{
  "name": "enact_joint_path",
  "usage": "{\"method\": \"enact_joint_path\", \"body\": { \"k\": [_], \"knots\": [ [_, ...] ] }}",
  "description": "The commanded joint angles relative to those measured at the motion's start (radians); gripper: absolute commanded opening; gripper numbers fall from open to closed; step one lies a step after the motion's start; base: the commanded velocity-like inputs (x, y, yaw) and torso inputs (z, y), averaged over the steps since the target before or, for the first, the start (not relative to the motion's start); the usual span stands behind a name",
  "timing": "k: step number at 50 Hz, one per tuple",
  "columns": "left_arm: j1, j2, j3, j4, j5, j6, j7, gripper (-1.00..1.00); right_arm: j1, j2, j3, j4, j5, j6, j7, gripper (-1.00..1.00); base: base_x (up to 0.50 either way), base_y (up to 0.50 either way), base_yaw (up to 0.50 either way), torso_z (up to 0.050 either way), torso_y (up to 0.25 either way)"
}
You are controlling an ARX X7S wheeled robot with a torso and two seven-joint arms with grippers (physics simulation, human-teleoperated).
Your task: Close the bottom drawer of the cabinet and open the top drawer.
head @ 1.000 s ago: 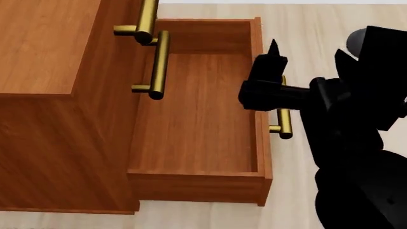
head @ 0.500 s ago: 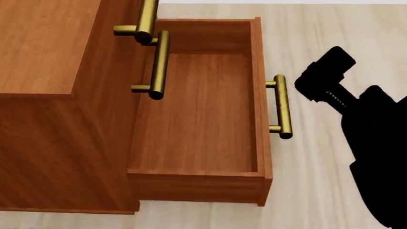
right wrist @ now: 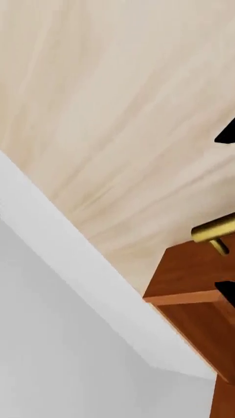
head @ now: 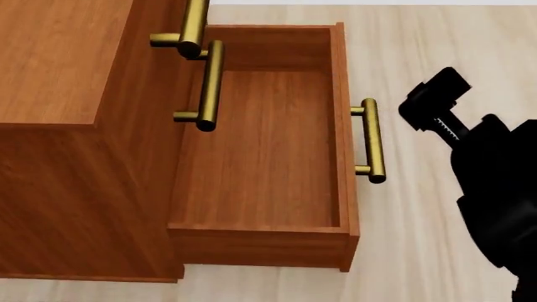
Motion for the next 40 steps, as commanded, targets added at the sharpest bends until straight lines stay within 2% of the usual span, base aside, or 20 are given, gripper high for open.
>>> {"method": "enact_joint_path", "body": {
  "k": [1,13,28,40],
  "knots": [
    [0.004,-0.004,0.004,-0.004,0.000,0.007,-0.003,1.00,-0.003,0.050,-0.166,0.155,-0.145,-0.183,-0.080,1.00,0.00,0.00,0.00,0.000,0.000],
    [0.006,-0.010,0.007,-0.002,-0.003,0.005,-0.007,1.00,-0.002,0.069,-0.290,0.258,-0.243,-0.289,-0.116,1.00,0.00,0.00,0.00,0.000,0.000],
    [0.008,-0.015,0.008,-0.002,-0.008,0.004,-0.016,1.00,-0.008,0.071,-0.430,0.320,-0.340,-0.344,-0.112,1.00,0.00,0.00,0.00,0.000,0.000],
    [0.011,-0.018,0.010,-0.002,-0.012,0.004,-0.022,1.00,-0.001,0.060,-0.482,0.404,-0.377,-0.388,-0.115,1.00,0.00,0.00,0.00,0.000,0.000]
  ]
}}
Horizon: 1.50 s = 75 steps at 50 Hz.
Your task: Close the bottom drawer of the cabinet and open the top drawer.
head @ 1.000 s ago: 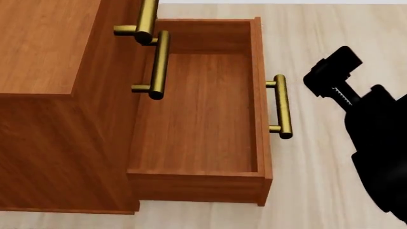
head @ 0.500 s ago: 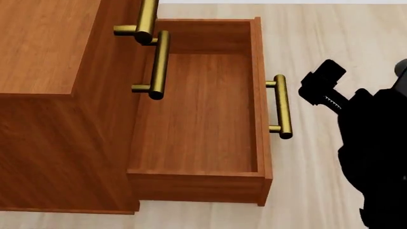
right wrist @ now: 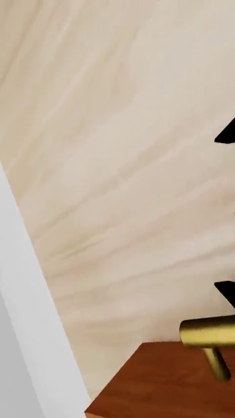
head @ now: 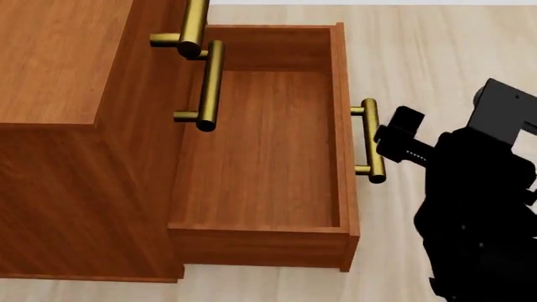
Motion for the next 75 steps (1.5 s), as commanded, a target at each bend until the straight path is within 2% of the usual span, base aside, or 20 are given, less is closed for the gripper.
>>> {"method": "enact_joint_path", "body": {
  "k": [1,11,43,75],
  "knots": [
    [0.002,-0.005,0.002,0.004,-0.005,-0.003,-0.007,1.00,0.000,-0.009,-0.067,0.062,-0.038,-0.040,-0.015,1.00,0.00,0.00,0.00,0.000,0.000],
    [0.005,-0.008,0.003,-0.003,-0.013,0.003,-0.008,1.00,0.002,-0.028,-0.131,0.092,-0.056,-0.052,-0.040,1.00,0.00,0.00,0.00,0.000,0.000],
    [0.008,-0.020,0.011,-0.006,-0.017,-0.003,-0.021,1.00,0.096,-0.090,-0.208,0.283,-0.037,-0.104,-0.125,1.00,0.00,0.00,0.00,0.000,0.000],
    [0.014,-0.028,0.013,-0.011,-0.029,-0.003,-0.032,1.00,0.124,-0.164,-0.251,0.276,0.091,0.002,-0.157,1.00,0.00,0.00,0.00,0.000,-0.001]
  ]
}}
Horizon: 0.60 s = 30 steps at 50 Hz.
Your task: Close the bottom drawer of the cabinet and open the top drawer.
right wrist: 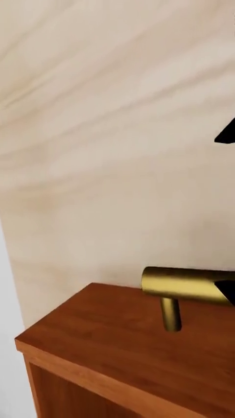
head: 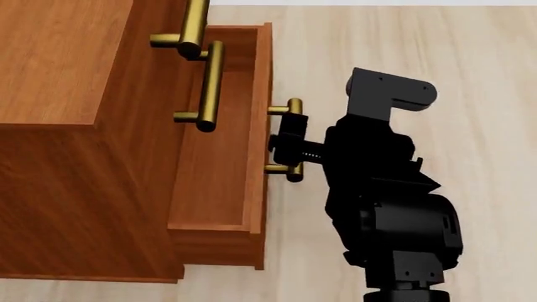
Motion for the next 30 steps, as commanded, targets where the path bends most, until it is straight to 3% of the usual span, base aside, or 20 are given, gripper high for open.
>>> {"method": "enact_joint_path", "body": {
  "k": [1,17,30],
  "knots": [
    [0.002,-0.003,0.002,-0.003,-0.002,0.002,-0.003,1.00,-0.010,-0.030,-0.030,0.013,0.087,0.029,-0.018,1.00,0.00,0.00,0.00,0.000,0.000],
    [0.003,-0.010,0.007,-0.007,-0.006,0.001,-0.005,1.00,0.033,-0.045,-0.146,0.071,0.225,-0.026,-0.015,1.00,0.00,0.00,0.00,0.000,-0.001],
    [0.002,-0.016,0.013,-0.008,-0.006,-0.002,-0.007,1.00,0.114,-0.049,-0.356,0.240,0.432,-0.175,-0.019,1.00,0.00,0.00,0.00,0.000,-0.001]
  ]
}}
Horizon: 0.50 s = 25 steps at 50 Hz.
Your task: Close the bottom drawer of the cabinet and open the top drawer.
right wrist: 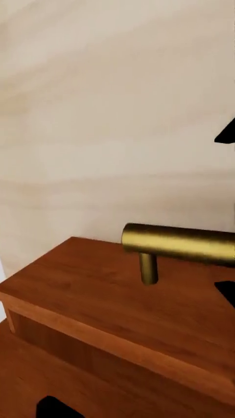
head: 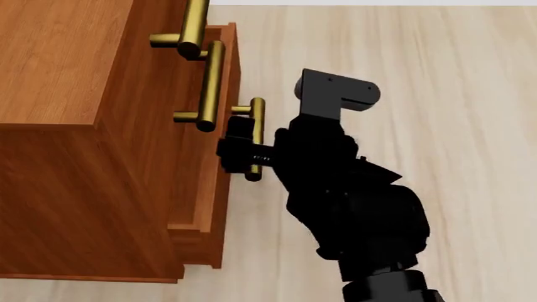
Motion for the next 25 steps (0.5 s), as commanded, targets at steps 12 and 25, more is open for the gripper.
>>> {"method": "enact_joint_path", "body": {
  "k": [12,25],
  "knots": [
    [0.001,-0.011,0.009,0.008,0.001,-0.012,-0.007,1.00,0.086,-0.034,-0.394,0.195,0.400,-0.227,-0.011,1.00,0.01,0.01,0.01,0.000,-0.003],
    [0.012,-0.010,0.004,0.000,-0.009,0.002,-0.006,1.00,0.009,-0.007,-0.355,0.026,0.571,-0.138,0.023,1.00,0.00,0.01,0.01,0.000,-0.001]
  ]
}}
